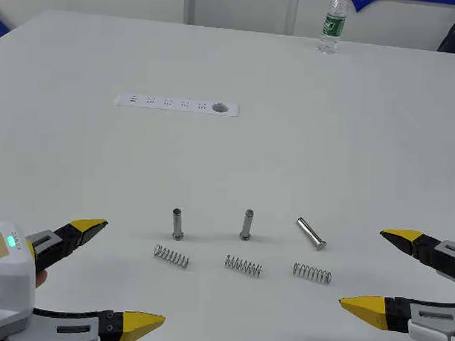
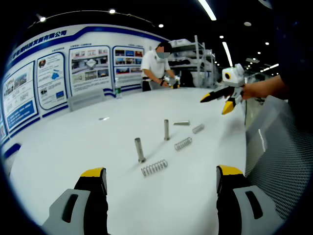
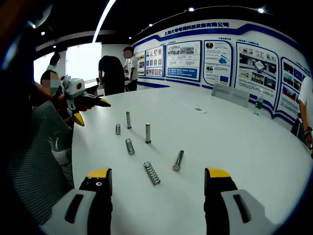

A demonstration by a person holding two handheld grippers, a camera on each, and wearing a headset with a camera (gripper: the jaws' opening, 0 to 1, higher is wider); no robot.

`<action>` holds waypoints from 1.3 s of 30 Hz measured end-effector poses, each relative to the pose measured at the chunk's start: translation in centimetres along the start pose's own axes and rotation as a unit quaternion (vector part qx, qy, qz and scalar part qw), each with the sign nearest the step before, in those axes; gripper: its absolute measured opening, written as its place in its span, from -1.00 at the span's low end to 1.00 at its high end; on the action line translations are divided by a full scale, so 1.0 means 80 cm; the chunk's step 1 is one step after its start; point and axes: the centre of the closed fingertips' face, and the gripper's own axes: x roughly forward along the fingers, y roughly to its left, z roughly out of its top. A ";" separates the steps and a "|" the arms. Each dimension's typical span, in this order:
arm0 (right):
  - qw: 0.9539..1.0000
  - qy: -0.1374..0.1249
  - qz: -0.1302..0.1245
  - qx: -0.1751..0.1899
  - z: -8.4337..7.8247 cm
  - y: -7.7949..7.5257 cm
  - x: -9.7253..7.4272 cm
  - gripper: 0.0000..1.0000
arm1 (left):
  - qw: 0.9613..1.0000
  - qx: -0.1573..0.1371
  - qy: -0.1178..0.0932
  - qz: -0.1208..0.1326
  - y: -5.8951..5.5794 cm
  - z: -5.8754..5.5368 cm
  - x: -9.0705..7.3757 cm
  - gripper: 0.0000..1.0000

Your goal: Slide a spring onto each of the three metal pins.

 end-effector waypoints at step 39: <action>0.999 0.029 -0.024 0.017 0.024 -0.030 0.016 0.29 | 1.000 0.004 -0.010 0.001 -0.001 0.008 0.000 0.87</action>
